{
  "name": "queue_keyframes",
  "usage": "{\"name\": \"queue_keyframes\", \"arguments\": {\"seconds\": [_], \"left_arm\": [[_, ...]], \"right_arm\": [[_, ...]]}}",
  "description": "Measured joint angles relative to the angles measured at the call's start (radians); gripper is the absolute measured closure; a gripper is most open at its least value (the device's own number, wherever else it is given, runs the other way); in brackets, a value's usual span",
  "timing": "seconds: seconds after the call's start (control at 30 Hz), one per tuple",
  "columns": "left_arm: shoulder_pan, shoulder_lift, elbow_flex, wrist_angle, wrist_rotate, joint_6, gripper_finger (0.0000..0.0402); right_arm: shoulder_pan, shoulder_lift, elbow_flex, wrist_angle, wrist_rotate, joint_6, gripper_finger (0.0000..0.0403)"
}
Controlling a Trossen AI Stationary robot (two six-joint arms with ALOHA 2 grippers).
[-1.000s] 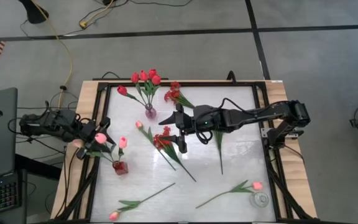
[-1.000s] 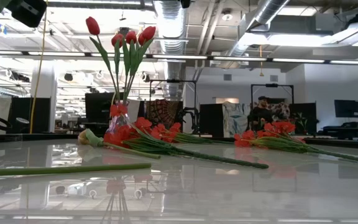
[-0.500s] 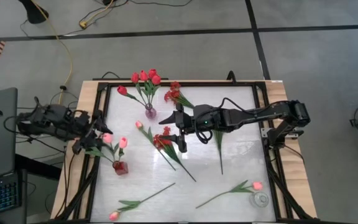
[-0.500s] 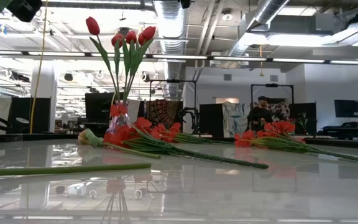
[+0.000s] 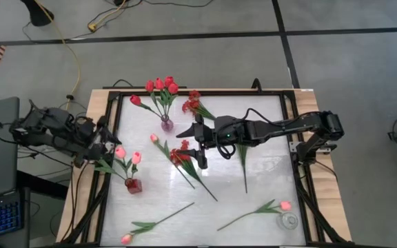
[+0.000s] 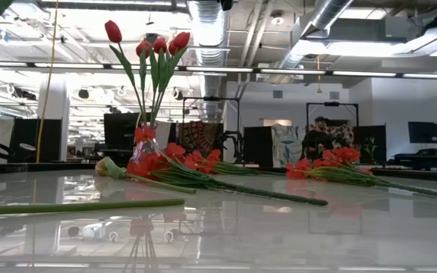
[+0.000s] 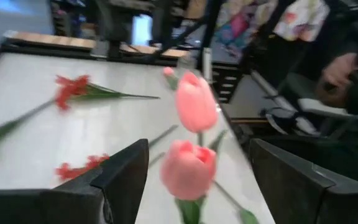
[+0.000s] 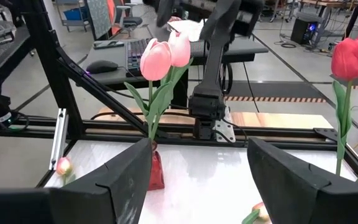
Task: Sort flowers into vase by color
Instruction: Put the pink tulip into the red vase
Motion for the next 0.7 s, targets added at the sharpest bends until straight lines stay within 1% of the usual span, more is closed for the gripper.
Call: {"name": "queue_keyframes", "arguments": {"seconds": [0.07,0.17,0.33,0.37,0.57,0.7], "left_arm": [[0.0,0.038,0.056,-0.023,-0.053,0.026,0.0136],[0.0,0.094,0.126,-0.036,-0.135,0.05,0.0136],[0.0,0.182,0.213,-0.034,-0.297,0.046,0.0136],[0.0,0.198,0.223,-0.032,-0.316,0.052,0.0136],[0.0,0.295,0.238,-0.018,-0.312,0.146,0.0136],[0.0,0.36,0.238,0.005,-0.289,0.21,0.0136]], "right_arm": [[-0.001,0.0,0.0,-0.01,0.001,0.015,0.0112],[-0.008,0.0,0.0,-0.037,0.032,0.068,0.0112],[-0.026,0.0,0.0,-0.123,0.048,0.15,0.0112],[-0.027,0.0,0.0,-0.143,0.048,0.176,0.0112],[-0.019,-0.001,0.0,-0.271,0.048,0.314,0.0112],[0.005,-0.001,0.0,-0.307,0.05,0.325,0.0112]]}}
